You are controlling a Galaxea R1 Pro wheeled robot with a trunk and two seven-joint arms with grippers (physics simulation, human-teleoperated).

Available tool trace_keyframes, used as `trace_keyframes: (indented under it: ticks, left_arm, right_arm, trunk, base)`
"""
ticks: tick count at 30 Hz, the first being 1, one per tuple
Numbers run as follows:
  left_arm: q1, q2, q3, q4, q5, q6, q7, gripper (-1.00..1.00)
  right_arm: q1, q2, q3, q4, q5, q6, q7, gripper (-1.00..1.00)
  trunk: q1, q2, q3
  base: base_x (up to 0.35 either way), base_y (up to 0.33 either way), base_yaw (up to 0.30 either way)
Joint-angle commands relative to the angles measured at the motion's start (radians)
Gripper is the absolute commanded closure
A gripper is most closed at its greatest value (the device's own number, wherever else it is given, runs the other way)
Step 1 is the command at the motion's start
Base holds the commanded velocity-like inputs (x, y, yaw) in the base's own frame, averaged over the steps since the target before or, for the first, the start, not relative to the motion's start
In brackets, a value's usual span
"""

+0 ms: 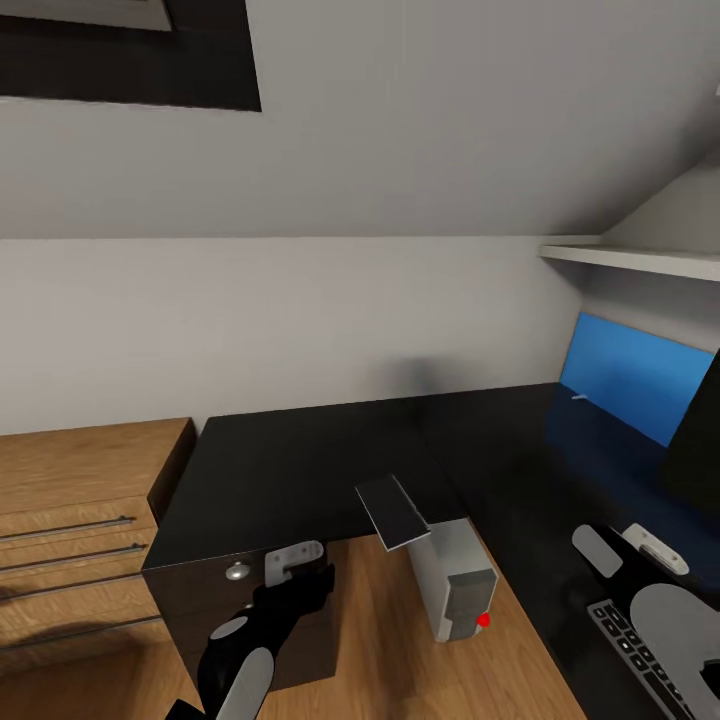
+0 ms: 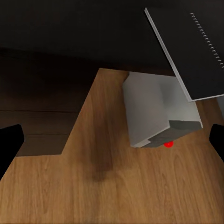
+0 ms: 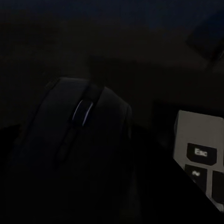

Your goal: In the bedroom, organize the workspace by keeping the computer under the desk, ensuring the monitor is on the desk, placing the keyboard on the desk next to the monitor, placing the mouse on the desk next to the keyboard, moving the folder from the swivel chair onto the desk next to the mouse, stacking the notebook on top of the folder with the pen on top of the notebook, and positioning the swivel chair next to the desk.

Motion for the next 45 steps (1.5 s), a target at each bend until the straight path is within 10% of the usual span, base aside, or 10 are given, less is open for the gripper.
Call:
trace_keyframes:
  ticks: [1, 35, 36, 45]
  left_arm:
    - [-0.001, 0.000, -0.001, -0.001, 0.010, 0.001, 0.010, -1.00]
    - [-0.001, -0.001, -0.001, -0.001, 0.010, 0.001, 0.010, -1.00]
    - [0.000, -0.001, -0.001, -0.001, 0.010, 0.001, 0.010, -1.00]
    - [-0.001, -0.001, -0.001, -0.001, 0.010, 0.001, 0.010, -1.00]
  right_arm:
    - [-0.001, -0.001, 0.009, -0.001, -0.012, -0.004, -0.005, 1.00]
    - [-0.001, 0.008, 0.011, 0.000, -0.011, 0.046, -0.003, 1.00]
    - [-0.001, 0.008, 0.011, 0.000, -0.011, 0.046, -0.003, -1.00]
    - [-0.001, 0.007, 0.011, -0.001, -0.011, 0.045, -0.003, -1.00]
  trunk:
    - [0.000, -0.001, -0.001]
    - [0.000, -0.001, -0.001]
    - [0.000, -0.001, -0.001]
    - [0.000, -0.001, -0.001]
  base:
    - [0.000, 0.000, 0.000]
    - [0.000, 0.000, 0.000]
    - [0.000, 0.000, 0.000]
    - [0.000, 0.000, 0.000]
